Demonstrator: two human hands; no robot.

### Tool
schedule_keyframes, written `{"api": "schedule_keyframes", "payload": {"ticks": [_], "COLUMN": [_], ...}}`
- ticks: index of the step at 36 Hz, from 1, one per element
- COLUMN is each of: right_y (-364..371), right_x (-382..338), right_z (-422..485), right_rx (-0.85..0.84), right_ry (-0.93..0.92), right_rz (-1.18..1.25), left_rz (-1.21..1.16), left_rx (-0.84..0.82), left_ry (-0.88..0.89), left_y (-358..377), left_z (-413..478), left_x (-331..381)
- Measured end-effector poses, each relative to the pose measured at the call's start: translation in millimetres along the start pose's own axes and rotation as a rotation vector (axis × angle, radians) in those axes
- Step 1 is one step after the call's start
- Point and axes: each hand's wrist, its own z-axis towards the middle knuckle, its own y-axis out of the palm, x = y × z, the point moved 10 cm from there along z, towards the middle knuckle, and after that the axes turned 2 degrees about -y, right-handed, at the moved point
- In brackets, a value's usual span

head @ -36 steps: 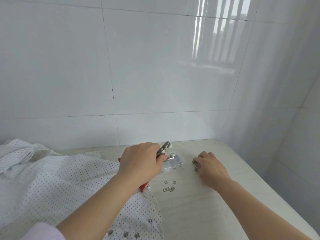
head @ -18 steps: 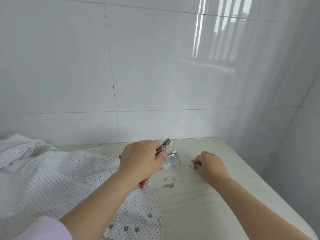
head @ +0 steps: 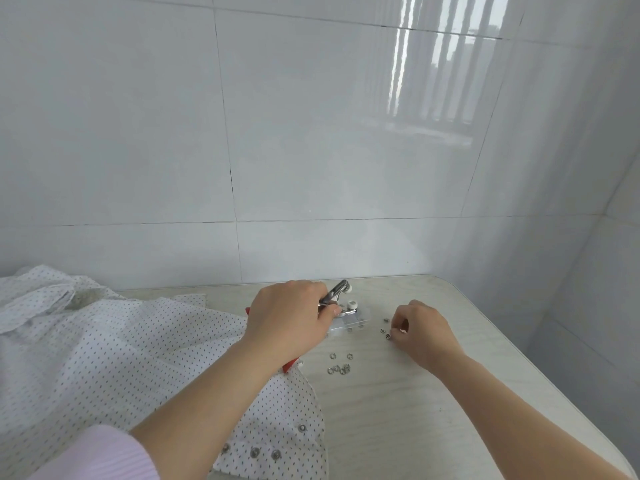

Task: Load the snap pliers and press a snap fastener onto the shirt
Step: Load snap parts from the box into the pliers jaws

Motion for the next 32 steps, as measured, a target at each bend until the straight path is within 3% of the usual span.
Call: {"api": "schedule_keyframes", "payload": {"ticks": [12, 18, 32], "right_y": [-23, -24, -14], "right_x": [-16, -46, -74], "right_z": [1, -6, -25], "right_rx": [0.023, -0.165, -0.424], "right_ry": [0.149, 0.157, 0.213], "right_rz": [0.505, 0.894, 0.986], "left_rz": [0.013, 0.01, -0.12], "left_rx": [-0.044, -0.03, 0.037], "left_ry": [0.024, 0.041, -0.002], "left_y": [2, -4, -29], "left_z": [-1, -5, -26], "left_x": [8, 11, -5]}}
